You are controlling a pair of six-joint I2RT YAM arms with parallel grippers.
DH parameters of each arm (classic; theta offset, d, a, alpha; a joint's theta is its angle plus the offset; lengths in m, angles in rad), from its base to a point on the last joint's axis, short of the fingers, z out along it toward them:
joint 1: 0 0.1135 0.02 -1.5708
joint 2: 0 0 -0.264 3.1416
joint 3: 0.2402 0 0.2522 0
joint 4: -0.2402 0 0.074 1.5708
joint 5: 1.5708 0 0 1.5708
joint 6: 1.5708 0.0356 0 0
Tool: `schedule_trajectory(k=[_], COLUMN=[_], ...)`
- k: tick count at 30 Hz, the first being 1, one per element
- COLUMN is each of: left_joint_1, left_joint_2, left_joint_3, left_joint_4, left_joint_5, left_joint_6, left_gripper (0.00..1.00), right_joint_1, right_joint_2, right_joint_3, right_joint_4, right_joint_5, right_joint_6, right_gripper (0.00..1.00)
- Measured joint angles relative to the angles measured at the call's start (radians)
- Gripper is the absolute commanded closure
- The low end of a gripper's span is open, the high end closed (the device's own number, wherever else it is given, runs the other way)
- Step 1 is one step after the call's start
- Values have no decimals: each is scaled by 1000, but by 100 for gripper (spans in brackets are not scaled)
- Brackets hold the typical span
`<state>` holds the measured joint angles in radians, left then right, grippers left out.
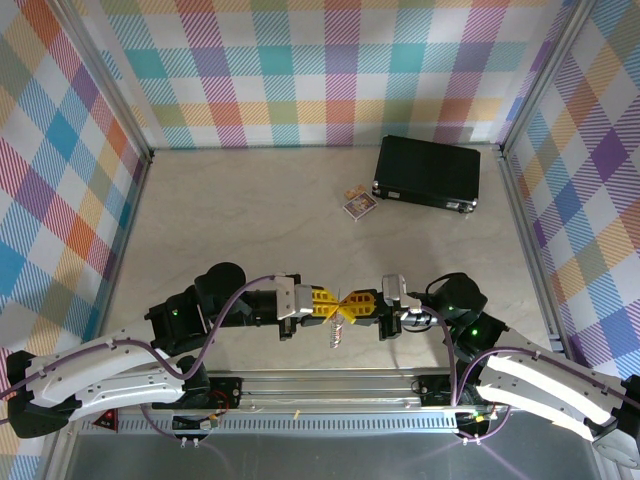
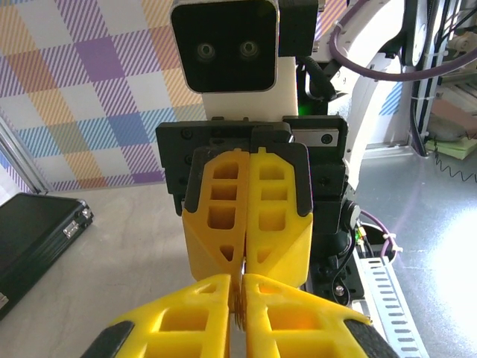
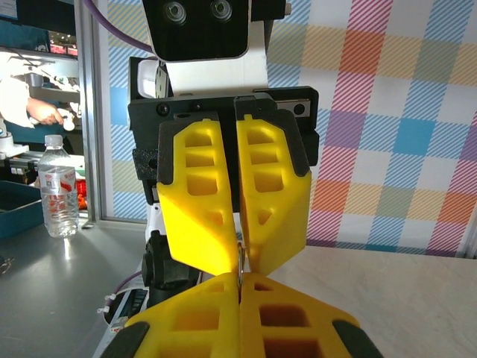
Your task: Put the keys on the keyring
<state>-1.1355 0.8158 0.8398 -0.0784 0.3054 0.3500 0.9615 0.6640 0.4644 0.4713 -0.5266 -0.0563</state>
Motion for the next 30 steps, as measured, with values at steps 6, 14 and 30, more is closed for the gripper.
schedule_trajectory(k=[6,14,30], left_joint_1=[2,6,7], left_joint_2=[0,-5,-6], left_joint_3=[-3,-13,-13], left_joint_4=[0,2,0], left_joint_5=[0,0,7], left_joint_6=[-2,-3,-13], left_gripper=[83,86,100], right_joint_1=[0,0,0], right_joint_2=[0,0,0], right_joint_3=[-1,-1,-1], right_joint_4=[0,-1,-1], right_joint_5=[-7,-8,-4], right_joint_6=[0,0,-3], right_gripper=[100,100,89])
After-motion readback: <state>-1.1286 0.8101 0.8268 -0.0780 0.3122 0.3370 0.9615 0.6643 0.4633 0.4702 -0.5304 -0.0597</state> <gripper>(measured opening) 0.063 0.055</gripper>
